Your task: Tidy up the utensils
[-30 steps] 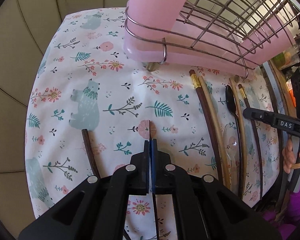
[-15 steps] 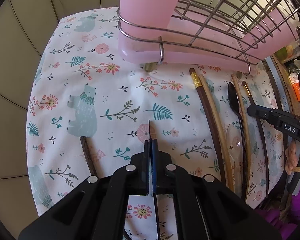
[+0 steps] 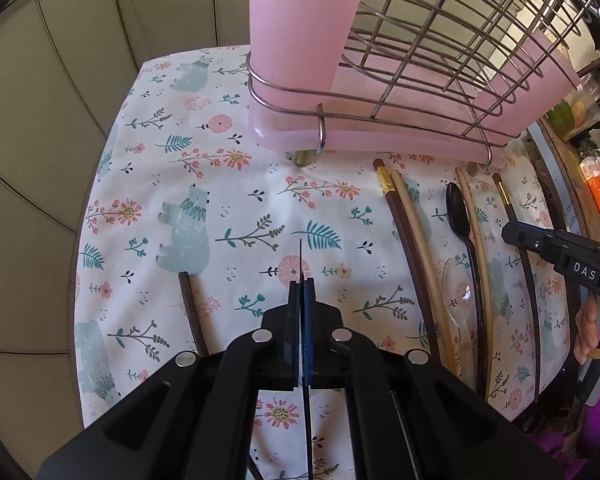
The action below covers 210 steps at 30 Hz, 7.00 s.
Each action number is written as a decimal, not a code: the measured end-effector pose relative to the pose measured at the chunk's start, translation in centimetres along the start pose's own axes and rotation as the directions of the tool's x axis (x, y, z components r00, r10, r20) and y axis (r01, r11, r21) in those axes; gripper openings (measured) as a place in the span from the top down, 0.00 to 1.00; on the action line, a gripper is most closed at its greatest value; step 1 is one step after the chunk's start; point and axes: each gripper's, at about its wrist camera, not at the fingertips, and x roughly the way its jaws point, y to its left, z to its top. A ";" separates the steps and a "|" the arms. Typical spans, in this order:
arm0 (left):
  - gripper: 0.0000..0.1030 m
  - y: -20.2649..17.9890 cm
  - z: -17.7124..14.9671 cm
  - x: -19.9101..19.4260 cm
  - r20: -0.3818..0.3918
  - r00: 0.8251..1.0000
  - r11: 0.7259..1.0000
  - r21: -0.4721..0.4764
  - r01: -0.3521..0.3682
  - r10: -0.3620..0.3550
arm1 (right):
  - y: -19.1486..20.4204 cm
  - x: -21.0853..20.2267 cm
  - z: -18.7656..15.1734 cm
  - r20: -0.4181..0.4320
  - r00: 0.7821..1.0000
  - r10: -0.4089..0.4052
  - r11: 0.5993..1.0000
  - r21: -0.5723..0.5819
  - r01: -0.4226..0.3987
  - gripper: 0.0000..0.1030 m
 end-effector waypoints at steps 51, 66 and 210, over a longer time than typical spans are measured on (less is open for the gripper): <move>0.99 1.6 4.4 3.8 -0.065 0.997 0.998 -0.064 0.027 -0.031 | 1.9 -26.4 7.1 0.621 0.778 0.099 0.993 -0.109 -0.040 0.93; 0.77 1.4 5.2 4.0 -0.099 0.993 0.998 -0.015 -0.066 0.064 | 0.9 -24.4 8.2 0.565 0.815 0.129 0.990 -0.115 -0.078 0.93; 0.67 5.5 -2.9 -5.8 0.289 0.957 0.968 -0.245 0.050 0.024 | -1.8 -10.7 -0.8 0.307 0.950 0.056 0.998 0.002 -0.060 0.70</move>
